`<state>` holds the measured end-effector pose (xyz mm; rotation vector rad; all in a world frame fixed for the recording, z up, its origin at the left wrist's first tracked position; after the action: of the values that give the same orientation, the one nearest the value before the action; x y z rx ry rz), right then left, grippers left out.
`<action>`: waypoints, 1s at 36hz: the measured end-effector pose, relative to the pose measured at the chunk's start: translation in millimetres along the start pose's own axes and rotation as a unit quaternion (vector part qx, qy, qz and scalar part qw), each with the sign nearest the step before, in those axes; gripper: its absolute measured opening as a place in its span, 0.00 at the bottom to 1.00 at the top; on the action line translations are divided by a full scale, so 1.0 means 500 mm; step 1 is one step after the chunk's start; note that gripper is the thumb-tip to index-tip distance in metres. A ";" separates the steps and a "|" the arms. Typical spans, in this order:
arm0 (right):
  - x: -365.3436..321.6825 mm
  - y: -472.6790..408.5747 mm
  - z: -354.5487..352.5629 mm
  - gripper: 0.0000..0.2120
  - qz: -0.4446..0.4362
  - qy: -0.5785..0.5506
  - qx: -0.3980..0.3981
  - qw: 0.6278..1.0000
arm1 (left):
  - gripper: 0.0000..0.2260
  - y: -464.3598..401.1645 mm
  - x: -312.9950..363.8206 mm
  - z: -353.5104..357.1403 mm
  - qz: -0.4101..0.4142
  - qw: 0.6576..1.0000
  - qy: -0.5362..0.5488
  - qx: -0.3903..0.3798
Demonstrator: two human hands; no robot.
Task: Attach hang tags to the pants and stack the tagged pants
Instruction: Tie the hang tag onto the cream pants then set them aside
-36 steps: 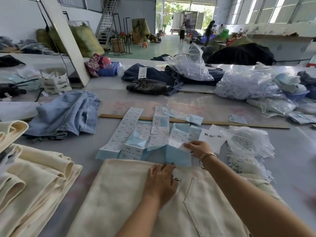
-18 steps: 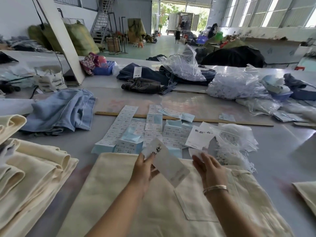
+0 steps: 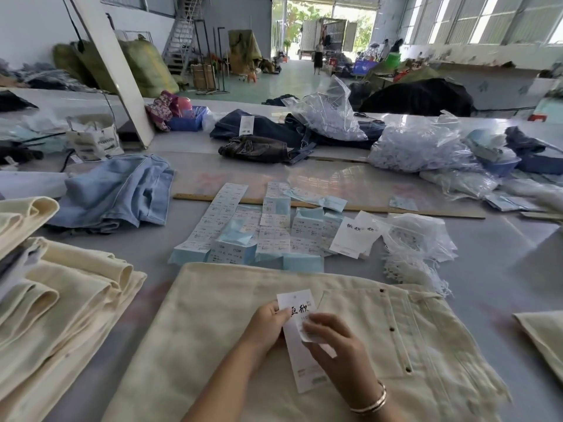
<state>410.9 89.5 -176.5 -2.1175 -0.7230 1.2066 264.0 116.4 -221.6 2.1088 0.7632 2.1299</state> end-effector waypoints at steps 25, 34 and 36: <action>-0.007 0.000 0.032 0.14 -0.051 0.175 -0.087 0.979 | 0.10 -0.003 -0.002 -0.003 0.012 0.999 0.042 -0.005; 0.001 0.014 0.053 0.15 0.003 0.118 -0.196 0.974 | 0.08 -0.004 -0.001 -0.017 -0.040 0.978 0.202 0.043; 0.009 0.011 0.054 0.11 0.046 0.068 -0.205 0.975 | 0.08 -0.004 -0.002 -0.017 -0.050 0.972 0.227 0.039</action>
<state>390.1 95.1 -193.9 -2.5676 -0.8796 1.0089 255.6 115.1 -222.7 1.5787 0.9782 2.5953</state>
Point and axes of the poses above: each hand's wrist, its own y-axis away from the middle knuckle, its own z-axis out of the palm, x = y × z, the point moved 6 cm from there along -y, towards the middle knuckle, and after that the axes turned 12 degrees about x, right-handed, at the moved point
